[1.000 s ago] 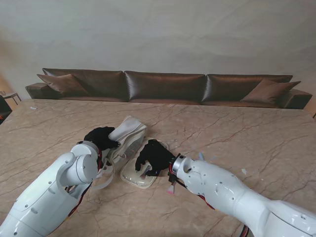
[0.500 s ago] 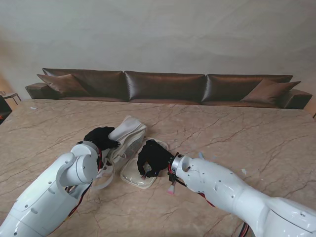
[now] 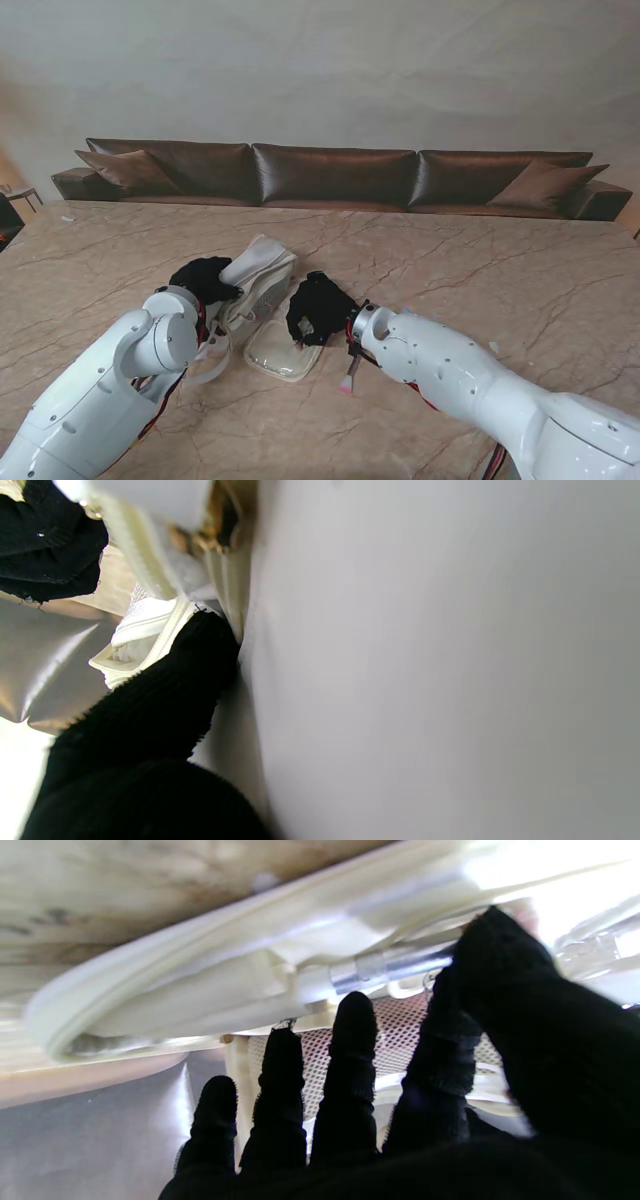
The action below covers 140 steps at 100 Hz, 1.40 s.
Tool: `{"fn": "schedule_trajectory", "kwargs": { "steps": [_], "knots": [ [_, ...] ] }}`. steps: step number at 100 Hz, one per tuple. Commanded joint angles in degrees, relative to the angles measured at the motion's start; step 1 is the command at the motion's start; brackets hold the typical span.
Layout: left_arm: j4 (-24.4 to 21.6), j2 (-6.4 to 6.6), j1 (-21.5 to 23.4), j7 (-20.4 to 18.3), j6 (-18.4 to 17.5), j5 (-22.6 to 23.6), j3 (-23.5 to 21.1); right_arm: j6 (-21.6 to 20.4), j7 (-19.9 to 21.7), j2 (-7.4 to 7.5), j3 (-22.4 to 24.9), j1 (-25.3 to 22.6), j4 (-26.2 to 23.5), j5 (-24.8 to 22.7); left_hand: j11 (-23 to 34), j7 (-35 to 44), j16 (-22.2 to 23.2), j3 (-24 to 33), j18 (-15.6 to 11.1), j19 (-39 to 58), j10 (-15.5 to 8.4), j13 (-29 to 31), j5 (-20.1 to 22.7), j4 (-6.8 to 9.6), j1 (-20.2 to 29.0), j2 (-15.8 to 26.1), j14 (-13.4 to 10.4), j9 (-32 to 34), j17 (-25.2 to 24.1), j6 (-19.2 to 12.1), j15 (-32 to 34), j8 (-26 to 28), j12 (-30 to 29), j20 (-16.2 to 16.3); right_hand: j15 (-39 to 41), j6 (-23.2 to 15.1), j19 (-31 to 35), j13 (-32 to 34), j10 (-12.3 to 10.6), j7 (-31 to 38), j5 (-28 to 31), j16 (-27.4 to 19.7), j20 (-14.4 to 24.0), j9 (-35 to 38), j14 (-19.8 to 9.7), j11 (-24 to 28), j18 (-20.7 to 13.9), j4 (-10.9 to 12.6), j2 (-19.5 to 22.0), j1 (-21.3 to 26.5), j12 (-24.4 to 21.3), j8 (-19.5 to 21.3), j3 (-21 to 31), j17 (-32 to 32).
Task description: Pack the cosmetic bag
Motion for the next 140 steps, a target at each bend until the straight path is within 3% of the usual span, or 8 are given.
{"fn": "schedule_trajectory", "kwargs": {
  "steps": [1, 30, 39, 48, 70, 121, 129, 140],
  "knots": [
    [-0.5, -0.24, 0.29, -0.08, -0.21, -0.03, -0.19, 0.63, 0.25, 0.09, 0.14, 0.9, 0.52, 0.17, 4.38, 6.0, 0.49, 4.08, -0.1, 4.03, -6.63, 1.48, 1.13, 0.21, 6.76, 6.96, -0.95, 1.76, -0.16, -9.43, 1.39, 0.6, 1.09, 0.63, 0.9, -2.1, 0.47, -1.17, -0.98, 0.44, 0.54, 0.19, 0.61, -2.05, -1.14, 1.66, -0.82, 1.52, 1.58, 2.54, 0.11, 1.98, 1.41, -0.37],
    [-0.43, -0.22, 0.34, -0.16, -0.12, 0.01, -0.11, 2.81, 0.0, 0.19, 0.6, 1.38, 1.64, 0.44, 4.43, 6.05, 0.47, 4.05, 0.03, 4.05, -6.62, 1.42, 1.12, 0.23, 6.91, 7.0, -0.88, 1.73, -0.18, -9.38, 1.35, 0.71, 1.13, 0.59, 1.03, -4.64, 1.37, -0.39, -0.85, -1.4, 0.11, 0.08, 0.38, -1.24, -1.03, 1.79, -0.56, 1.19, 2.31, 2.21, -0.09, 2.03, -0.44, -0.16],
    [-0.41, -0.22, 0.29, -0.2, -0.06, -0.08, -0.02, 2.79, 0.16, 0.72, 2.68, 0.13, 0.08, 1.06, 4.43, 6.05, 0.47, 4.02, 0.02, 4.03, -6.72, 1.38, 1.1, 0.23, 6.93, 7.04, -0.91, 1.72, -0.22, -9.42, 1.33, 0.73, 1.14, 0.58, -0.4, -0.56, 2.21, -0.57, -0.04, -3.5, -7.66, -0.81, -1.48, -1.68, -0.8, -0.21, -0.4, -0.34, 1.6, 1.14, -1.61, -5.64, -1.79, -0.16],
    [-0.31, -0.25, 0.16, -0.16, 0.0, -0.14, 0.12, 3.9, 3.43, 3.03, 5.48, -1.69, -4.93, 0.53, 4.43, 6.05, 0.47, 4.01, 0.0, 4.0, -6.6, 1.35, 1.07, 0.25, 6.99, 7.04, -0.9, 1.67, -0.28, -9.34, 1.32, 0.74, 1.15, 0.57, -2.15, 10.01, 2.72, -2.33, 0.99, -17.36, -12.97, -2.54, -2.79, -4.78, -1.04, -1.48, -0.43, 10.49, 5.41, -4.55, -3.82, -0.59, -1.26, -0.22],
    [-0.14, -0.24, -0.11, -0.31, 0.28, -0.24, 0.5, 5.84, 8.86, 8.45, 15.66, -8.51, -17.7, -3.61, 4.45, 6.06, 0.48, 3.81, 0.06, 3.93, -6.63, 1.3, 1.12, 0.25, 7.01, 7.07, -0.93, 1.66, -0.42, -9.38, 1.33, 0.75, 1.16, 0.57, -3.76, 14.13, 1.96, -2.83, 1.74, -21.49, -19.29, -3.68, -3.61, -6.94, -1.14, -3.78, -0.24, 10.59, 6.01, -8.0, -6.46, -2.47, -2.98, -0.26],
    [0.18, -0.46, -0.04, 0.52, 0.72, -0.53, 0.58, 6.57, 26.82, 15.45, 43.01, -27.06, -35.07, -10.34, 4.41, 6.02, 0.46, 3.7, -0.07, 3.95, -6.65, 1.34, 1.01, 0.29, 7.06, 7.12, -0.92, 1.62, -0.34, -9.39, 1.37, 0.71, 1.12, 0.56, -8.75, 8.62, 7.35, -2.14, 2.9, -15.86, -12.83, -9.43, -7.76, -6.72, -1.19, -8.23, -0.11, 9.21, 7.29, 3.29, -14.06, -2.8, 5.28, 0.76],
    [0.12, -0.46, 0.04, 0.56, 0.81, -0.49, 0.52, 6.4, 28.69, 15.82, 45.65, -28.64, -35.98, -10.64, 4.42, 6.02, 0.46, 3.71, -0.04, 3.96, -6.59, 1.33, 1.07, 0.29, 7.06, 7.08, -0.87, 1.66, -0.38, -9.36, 1.37, 0.69, 1.12, 0.57, -9.32, 8.22, 8.96, -2.49, 3.07, -15.03, -11.94, -10.75, -8.31, -7.39, -1.5, -8.47, -0.68, 14.69, 9.61, 7.19, -15.14, -1.84, 10.94, 1.06],
    [0.06, -0.46, 0.1, 0.6, 0.86, -0.44, 0.52, 5.58, 30.12, 16.23, 47.86, -29.68, -36.01, -11.11, 4.44, 6.06, 0.44, 3.72, -0.01, 3.97, -6.53, 1.34, 1.11, 0.29, 7.04, 7.03, -0.95, 1.69, -0.39, -9.39, 1.36, 0.71, 1.12, 0.57, -9.32, 6.95, 10.05, -3.66, 3.03, -14.86, -11.69, -11.83, -9.94, -8.94, -1.85, -7.94, -1.19, 15.35, 9.65, 16.56, -15.76, -0.31, 12.58, 1.4]
  ]
}}
